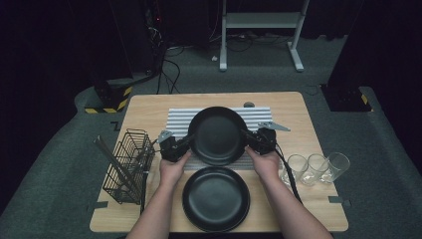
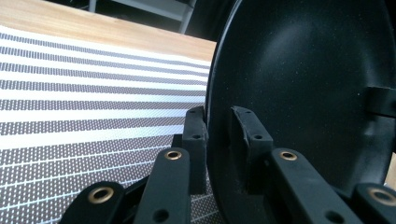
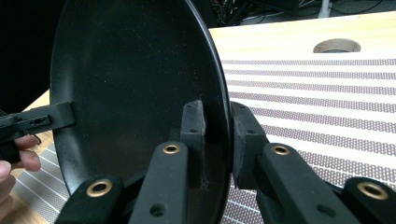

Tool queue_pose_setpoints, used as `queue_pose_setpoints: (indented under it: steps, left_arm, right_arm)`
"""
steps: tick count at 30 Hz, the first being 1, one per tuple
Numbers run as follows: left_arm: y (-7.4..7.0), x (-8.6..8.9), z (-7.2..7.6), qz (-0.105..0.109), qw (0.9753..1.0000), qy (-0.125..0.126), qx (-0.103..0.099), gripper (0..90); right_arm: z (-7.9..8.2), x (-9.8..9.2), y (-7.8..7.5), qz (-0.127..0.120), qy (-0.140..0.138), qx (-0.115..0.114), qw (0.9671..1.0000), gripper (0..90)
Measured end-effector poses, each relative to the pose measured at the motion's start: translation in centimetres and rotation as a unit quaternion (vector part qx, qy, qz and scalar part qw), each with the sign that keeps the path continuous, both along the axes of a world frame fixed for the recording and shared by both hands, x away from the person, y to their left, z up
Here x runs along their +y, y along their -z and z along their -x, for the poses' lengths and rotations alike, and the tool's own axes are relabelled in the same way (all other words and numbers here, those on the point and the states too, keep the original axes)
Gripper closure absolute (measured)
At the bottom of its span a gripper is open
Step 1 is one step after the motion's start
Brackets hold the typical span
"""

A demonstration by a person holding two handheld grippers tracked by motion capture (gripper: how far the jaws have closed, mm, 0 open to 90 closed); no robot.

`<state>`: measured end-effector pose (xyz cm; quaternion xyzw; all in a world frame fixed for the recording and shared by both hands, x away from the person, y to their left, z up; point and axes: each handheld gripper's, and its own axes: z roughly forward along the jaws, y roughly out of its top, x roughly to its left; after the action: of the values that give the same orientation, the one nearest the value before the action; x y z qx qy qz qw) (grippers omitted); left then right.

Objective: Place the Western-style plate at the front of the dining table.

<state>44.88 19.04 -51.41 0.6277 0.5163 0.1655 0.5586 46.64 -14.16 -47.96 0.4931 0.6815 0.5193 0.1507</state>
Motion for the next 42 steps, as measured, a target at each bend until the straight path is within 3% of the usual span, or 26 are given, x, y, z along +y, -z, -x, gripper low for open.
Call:
queue_pose_setpoints:
  steps: [12, 21, 25, 42]
  left_arm:
    - [1.1, -0.1, -0.7, -0.004, 0.9997, -0.006, 0.023, 75.3]
    - [1.3, -0.4, -1.0, -0.011, 0.9993, -0.020, 0.028, 75.0]
    - [1.3, -0.5, -1.8, -0.032, 0.9981, -0.012, 0.051, 73.7]
    - [1.5, -1.0, -2.2, -0.050, 0.9963, -0.032, 0.062, 73.3]
  right_arm:
    - [-0.7, 0.2, 1.0, 0.004, 0.005, 0.013, 0.9999, 78.1]
    - [-1.6, 0.3, 1.7, 0.000, 0.011, 0.025, 0.9996, 77.5]
    - [-2.0, 0.3, 2.0, 0.003, 0.014, 0.033, 0.9994, 77.3]
    - [-3.1, 0.4, 2.8, 0.005, 0.024, 0.048, 0.9986, 76.3]
